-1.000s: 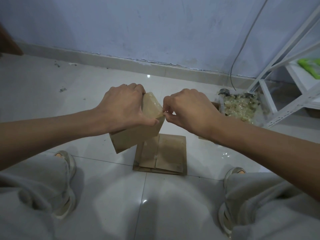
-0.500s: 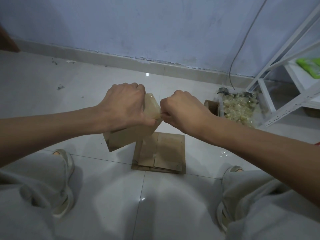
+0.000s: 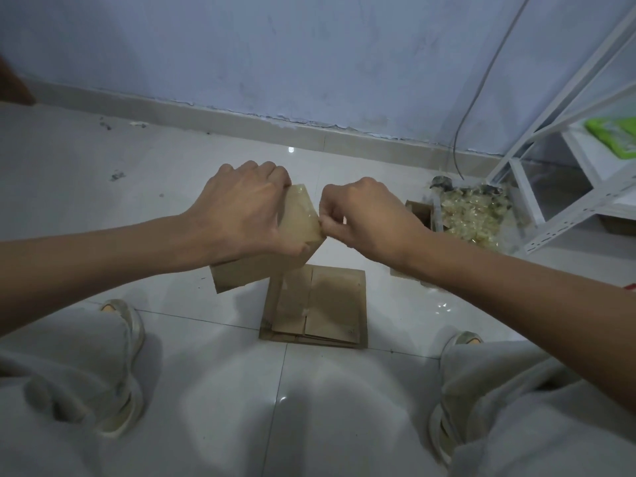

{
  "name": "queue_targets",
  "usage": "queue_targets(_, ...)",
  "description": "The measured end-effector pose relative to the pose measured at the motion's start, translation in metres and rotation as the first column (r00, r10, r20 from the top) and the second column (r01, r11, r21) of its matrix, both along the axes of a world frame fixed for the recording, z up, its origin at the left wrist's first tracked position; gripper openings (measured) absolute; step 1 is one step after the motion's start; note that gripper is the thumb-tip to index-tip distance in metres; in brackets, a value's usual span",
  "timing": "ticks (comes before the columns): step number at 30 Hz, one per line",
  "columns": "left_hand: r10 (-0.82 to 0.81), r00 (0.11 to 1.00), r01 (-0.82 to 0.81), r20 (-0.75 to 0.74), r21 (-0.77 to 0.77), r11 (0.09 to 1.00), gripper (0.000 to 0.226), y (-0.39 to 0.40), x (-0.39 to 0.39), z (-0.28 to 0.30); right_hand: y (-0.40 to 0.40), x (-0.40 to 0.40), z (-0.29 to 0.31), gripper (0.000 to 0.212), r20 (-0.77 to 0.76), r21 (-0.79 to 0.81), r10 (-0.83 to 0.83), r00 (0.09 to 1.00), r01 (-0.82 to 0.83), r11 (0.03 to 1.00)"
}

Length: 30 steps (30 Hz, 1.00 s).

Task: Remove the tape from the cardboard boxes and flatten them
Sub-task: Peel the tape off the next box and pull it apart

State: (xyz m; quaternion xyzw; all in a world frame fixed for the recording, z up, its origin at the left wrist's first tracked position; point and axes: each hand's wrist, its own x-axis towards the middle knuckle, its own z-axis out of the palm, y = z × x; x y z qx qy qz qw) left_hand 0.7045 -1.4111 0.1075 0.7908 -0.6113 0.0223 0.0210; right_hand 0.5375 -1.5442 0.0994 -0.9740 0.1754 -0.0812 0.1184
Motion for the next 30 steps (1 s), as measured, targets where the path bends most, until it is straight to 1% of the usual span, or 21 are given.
queue_targets(1, -0.024, 0.999, 0.024, -0.021, 0.013, 1.0, 0.101, 0.002, 0.002, 0.002, -0.003, -0.005, 0.002, 0.012, 0.046, 0.091, -0.008, 0.999, 0.003, 0.996)
queue_targets(3, -0.078, 0.997, 0.078, -0.012, 0.034, 0.996, 0.103, 0.007, 0.005, 0.006, -0.008, -0.013, 0.008, 0.032, 0.085, 0.287, 0.013, 0.996, -0.037, 0.957)
queue_targets(4, -0.108, 0.994, 0.108, 0.004, 0.042, 0.993, 0.105, 0.01, 0.006, 0.008, -0.008, -0.016, 0.012, 0.043, 0.084, 0.351, 0.033, 0.996, -0.06, 0.935)
queue_targets(5, -0.135, 0.991, 0.135, 0.0, 0.05, 0.99, 0.105, 0.013, 0.007, 0.009, -0.009, -0.016, 0.015, 0.051, 0.071, 0.374, 0.049, 0.996, -0.072, 0.925)
queue_targets(6, -0.157, 0.987, 0.158, -0.025, 0.052, 0.986, 0.105, 0.015, 0.007, 0.01, -0.01, -0.016, 0.016, 0.054, 0.062, 0.376, 0.063, 0.996, -0.082, 0.923)
queue_targets(8, -0.179, 0.979, 0.184, -0.092, 0.049, 0.982, 0.105, 0.018, 0.005, 0.011, -0.011, -0.015, 0.015, 0.051, 0.076, 0.373, 0.077, 0.994, -0.1, 0.922)
queue_targets(10, -0.178, 0.975, 0.184, -0.13, 0.03, 0.983, 0.106, 0.018, 0.003, 0.01, -0.01, -0.016, 0.014, 0.043, 0.119, 0.341, 0.077, 0.99, -0.113, 0.933)
queue_targets(12, -0.167, 0.973, 0.167, -0.159, -0.015, 0.986, 0.109, 0.017, 0.002, 0.011, -0.008, -0.016, 0.015, 0.034, 0.179, 0.272, 0.064, 0.982, -0.112, 0.956)
queue_targets(15, -0.152, 0.97, 0.142, -0.191, -0.066, 0.988, 0.115, 0.017, 0.002, 0.014, -0.009, -0.017, 0.017, 0.017, 0.228, 0.268, 0.071, 0.971, -0.133, 0.954)
queue_targets(18, -0.166, 0.975, 0.152, -0.148, -0.099, 0.983, 0.115, 0.017, 0.002, 0.017, -0.011, -0.019, 0.017, 0.011, 0.198, 0.218, 0.118, 0.973, -0.161, 0.962)
queue_targets(22, -0.207, 0.977, 0.202, -0.056, -0.088, 0.976, 0.114, 0.019, -0.002, 0.014, -0.011, -0.021, 0.017, 0.013, 0.107, 0.292, 0.117, 0.987, -0.144, 0.945)
queue_targets(25, -0.231, 0.971, 0.227, -0.062, -0.065, 0.972, 0.115, 0.02, -0.007, 0.01, -0.014, -0.021, 0.018, 0.013, 0.013, 0.291, 0.151, 0.988, -0.148, 0.945)
queue_targets(30, -0.25, 0.967, 0.247, -0.045, -0.056, 0.967, 0.116, 0.018, -0.007, 0.005, -0.015, -0.02, 0.016, 0.017, -0.046, 0.246, 0.149, 0.988, -0.133, 0.96)
